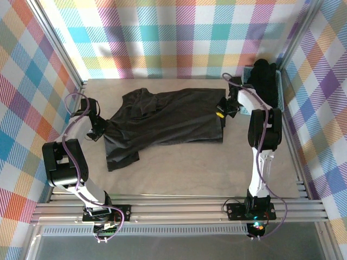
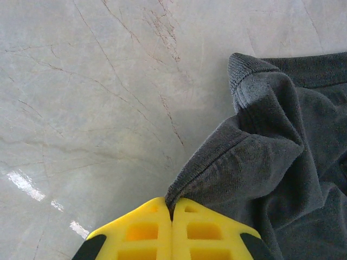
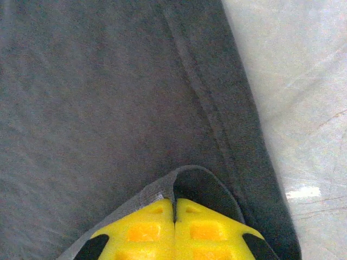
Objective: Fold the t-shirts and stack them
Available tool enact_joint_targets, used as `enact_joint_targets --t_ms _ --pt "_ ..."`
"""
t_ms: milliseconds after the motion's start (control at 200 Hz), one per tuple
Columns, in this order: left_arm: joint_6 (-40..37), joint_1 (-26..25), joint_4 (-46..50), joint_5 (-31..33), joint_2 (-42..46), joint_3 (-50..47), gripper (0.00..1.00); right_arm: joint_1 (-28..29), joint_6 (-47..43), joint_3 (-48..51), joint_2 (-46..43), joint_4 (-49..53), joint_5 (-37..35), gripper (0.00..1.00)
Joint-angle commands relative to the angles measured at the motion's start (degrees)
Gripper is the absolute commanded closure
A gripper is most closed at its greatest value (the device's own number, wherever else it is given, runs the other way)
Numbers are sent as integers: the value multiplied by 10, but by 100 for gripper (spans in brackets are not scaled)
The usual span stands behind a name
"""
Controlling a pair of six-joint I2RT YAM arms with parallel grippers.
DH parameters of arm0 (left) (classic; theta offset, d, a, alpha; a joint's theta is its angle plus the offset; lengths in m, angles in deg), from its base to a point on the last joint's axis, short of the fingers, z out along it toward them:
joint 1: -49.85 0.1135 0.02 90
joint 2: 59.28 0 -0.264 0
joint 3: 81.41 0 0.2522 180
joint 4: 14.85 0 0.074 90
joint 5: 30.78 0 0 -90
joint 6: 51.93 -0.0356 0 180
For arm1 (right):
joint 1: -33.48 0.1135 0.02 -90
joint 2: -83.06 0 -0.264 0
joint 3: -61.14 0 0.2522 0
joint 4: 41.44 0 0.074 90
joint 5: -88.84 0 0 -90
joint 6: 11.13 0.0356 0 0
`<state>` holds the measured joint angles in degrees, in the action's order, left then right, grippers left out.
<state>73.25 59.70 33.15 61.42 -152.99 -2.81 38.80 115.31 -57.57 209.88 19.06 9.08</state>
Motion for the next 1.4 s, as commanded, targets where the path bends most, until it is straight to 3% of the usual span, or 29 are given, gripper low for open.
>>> enact_joint_targets --t_ms 0,85,200,415,610,1400 --pt "7 1 7 8 -8 17 100 3 -1 -26 5 27 -13 72" --pt "7 1 9 6 -6 19 100 3 2 -1 -37 34 -46 57" --pt "7 0 10 0 -2 17 100 3 38 94 -127 10 -86 49" --pt "7 0 7 -5 3 10 100 26 148 303 -243 -75 -14 64" --pt "6 0 3 -10 3 3 100 40 201 376 -249 -121 10 72" --pt "3 0 1 -20 0 8 100 24 210 376 -191 -165 10 72"
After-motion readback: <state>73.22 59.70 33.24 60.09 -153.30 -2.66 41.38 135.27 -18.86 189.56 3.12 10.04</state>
